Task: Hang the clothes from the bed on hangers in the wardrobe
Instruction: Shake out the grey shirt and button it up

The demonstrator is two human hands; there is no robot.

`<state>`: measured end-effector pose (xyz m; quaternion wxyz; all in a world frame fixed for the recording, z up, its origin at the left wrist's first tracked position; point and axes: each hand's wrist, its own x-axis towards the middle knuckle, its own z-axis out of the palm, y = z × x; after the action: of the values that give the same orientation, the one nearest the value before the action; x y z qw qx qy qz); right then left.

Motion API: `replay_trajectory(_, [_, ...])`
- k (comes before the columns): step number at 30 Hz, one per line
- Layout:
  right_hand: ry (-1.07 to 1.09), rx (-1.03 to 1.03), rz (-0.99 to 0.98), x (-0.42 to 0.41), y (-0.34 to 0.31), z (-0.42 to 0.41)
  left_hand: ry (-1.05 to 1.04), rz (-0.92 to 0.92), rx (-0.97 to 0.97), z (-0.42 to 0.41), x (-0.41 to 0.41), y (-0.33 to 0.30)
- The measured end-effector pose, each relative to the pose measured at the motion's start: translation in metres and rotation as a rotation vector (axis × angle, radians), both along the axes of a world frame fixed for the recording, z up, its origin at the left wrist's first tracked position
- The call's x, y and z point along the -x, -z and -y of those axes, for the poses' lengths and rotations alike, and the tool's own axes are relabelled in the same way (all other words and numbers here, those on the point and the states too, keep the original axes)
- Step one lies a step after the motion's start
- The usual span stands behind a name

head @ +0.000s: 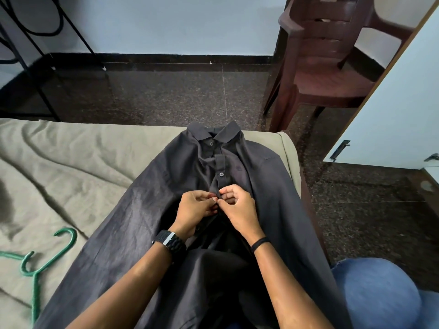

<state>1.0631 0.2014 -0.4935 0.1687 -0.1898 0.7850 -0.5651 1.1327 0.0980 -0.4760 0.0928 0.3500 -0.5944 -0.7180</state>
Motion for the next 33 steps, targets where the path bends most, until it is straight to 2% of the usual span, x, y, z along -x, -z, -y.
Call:
replay_trajectory(9, [0.008, -0.030, -0.226, -0.009, -0.002, -0.003, -0.068, 0.008, 0.023, -0.001, 0.001, 0.004])
replay_trajectory(14, [-0.032, -0.063, -0.417, -0.015, -0.005, -0.003, -0.107, -0.002, 0.024, -0.004, 0.003, -0.001])
replay_trajectory(23, [-0.095, -0.094, -0.593, -0.020, -0.011, -0.004, -0.082, 0.027, 0.068, -0.002, 0.002, -0.002])
replay_trajectory(26, [-0.095, -0.107, -0.549, -0.020, -0.012, -0.003, -0.068, 0.043, 0.105, -0.004, 0.003, -0.002])
replay_trajectory(31, [0.092, -0.009, -0.282, -0.017, -0.011, -0.003, -0.051, 0.004, 0.082, -0.008, 0.004, -0.004])
replay_trajectory(33, [0.101, 0.023, -0.289, -0.017, -0.012, -0.002, -0.060, -0.003, 0.105, -0.006, 0.006, -0.005])
